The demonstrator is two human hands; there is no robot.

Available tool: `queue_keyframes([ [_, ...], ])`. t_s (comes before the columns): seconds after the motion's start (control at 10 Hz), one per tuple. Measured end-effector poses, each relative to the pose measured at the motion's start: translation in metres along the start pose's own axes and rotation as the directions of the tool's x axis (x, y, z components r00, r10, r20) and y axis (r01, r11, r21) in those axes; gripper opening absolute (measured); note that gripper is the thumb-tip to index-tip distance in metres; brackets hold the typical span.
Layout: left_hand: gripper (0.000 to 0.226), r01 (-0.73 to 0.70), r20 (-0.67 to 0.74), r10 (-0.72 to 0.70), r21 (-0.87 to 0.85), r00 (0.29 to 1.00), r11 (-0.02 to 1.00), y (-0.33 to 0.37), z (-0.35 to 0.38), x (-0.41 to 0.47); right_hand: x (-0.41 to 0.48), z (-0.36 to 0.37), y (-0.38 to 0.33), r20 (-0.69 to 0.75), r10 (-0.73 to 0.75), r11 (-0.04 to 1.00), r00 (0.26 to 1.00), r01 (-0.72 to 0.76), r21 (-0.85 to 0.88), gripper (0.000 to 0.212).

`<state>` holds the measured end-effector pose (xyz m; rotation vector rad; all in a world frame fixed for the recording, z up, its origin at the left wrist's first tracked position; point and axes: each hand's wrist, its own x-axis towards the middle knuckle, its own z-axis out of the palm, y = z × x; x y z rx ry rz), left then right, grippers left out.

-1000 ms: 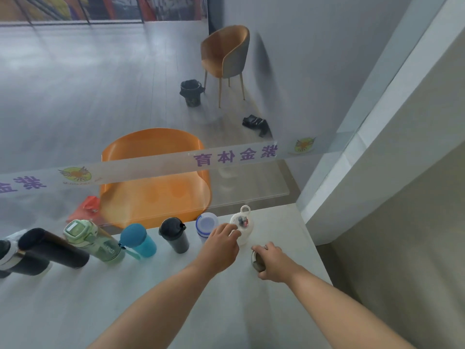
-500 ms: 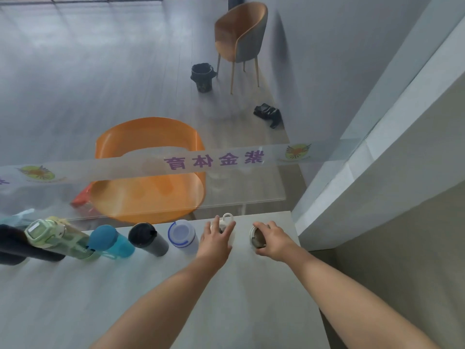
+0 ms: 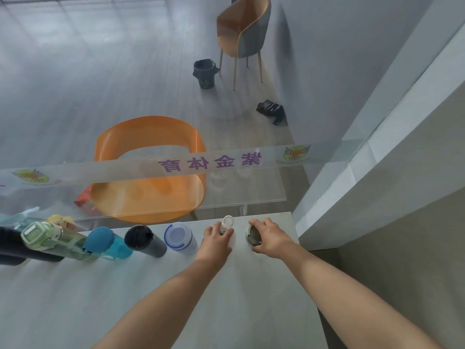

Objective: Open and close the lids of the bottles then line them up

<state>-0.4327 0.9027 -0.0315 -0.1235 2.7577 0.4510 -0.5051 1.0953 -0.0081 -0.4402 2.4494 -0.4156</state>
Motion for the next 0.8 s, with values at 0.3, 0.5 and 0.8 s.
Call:
queue_keyframes([
  [0.3, 0.046, 0.003, 0.021, -0.003, 0.012, 1.0, 1.0, 0.003, -0.006, 0.0, 0.001, -0.001, 0.0, 0.012, 0.014, 0.999, 1.0, -0.014, -0.039, 0.081],
  [0.5, 0.05, -0.005, 0.014, 0.005, 0.027, 1.0, 1.0, 0.005, -0.01, -0.007, 0.0, 0.001, 0.004, 0.025, 0.012, 0.999, 1.0, -0.011, -0.048, 0.084],
  [0.8, 0.04, -0.072, -0.175, 0.069, -0.007, 0.982, 0.997, 0.008, -0.043, -0.024, -0.037, -0.034, -0.008, -0.131, -0.033, 0.999, 0.991, 0.029, -0.033, 0.07],
])
